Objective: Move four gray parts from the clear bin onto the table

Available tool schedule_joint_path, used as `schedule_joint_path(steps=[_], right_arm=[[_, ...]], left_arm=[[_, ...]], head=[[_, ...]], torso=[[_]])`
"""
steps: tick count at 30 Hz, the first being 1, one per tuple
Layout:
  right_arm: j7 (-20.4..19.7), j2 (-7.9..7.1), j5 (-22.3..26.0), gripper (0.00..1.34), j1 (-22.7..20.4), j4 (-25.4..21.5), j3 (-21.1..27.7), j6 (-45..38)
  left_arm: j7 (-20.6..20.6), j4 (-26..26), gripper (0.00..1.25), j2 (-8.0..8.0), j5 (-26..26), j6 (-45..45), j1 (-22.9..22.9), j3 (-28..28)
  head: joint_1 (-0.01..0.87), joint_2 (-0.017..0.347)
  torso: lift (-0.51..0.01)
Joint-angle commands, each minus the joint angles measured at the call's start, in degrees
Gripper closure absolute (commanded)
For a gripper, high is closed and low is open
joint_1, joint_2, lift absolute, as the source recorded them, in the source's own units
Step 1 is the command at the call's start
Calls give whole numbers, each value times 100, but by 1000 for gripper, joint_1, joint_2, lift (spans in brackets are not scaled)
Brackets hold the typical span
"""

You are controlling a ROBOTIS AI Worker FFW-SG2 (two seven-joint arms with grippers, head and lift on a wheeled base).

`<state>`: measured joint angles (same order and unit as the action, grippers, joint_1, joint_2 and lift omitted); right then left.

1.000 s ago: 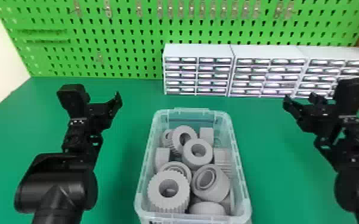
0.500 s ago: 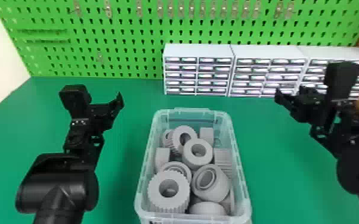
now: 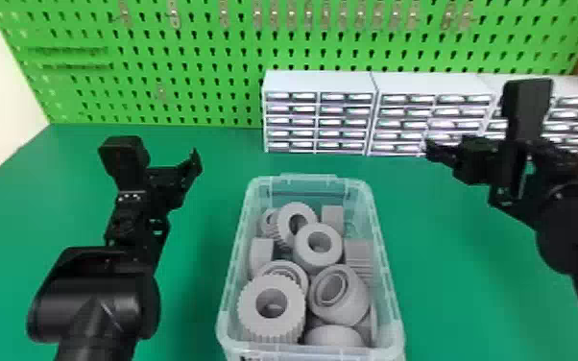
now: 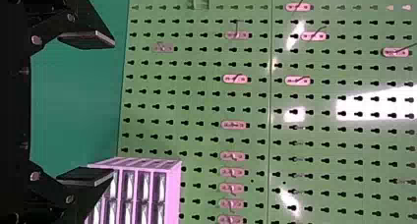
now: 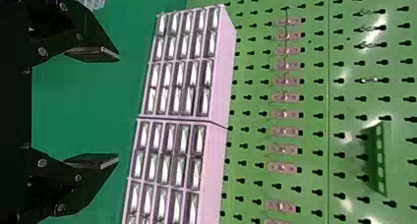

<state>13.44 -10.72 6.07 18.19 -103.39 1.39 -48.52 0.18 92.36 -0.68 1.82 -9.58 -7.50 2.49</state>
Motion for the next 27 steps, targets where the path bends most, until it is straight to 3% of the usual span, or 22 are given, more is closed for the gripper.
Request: schedule_joint_path(steps=[1, 27], right_arm=[[89, 9, 26, 527, 255, 20, -166, -404], [273, -35, 1081, 524, 1371, 671, -1590, -2162]], left_arm=[[0, -7, 332, -2, -15, -9, -23, -21], [0, -7, 332, -2, -6, -88, -14, -30]], head=[[693, 72], [693, 72]], torso=[[-52], [-52]])
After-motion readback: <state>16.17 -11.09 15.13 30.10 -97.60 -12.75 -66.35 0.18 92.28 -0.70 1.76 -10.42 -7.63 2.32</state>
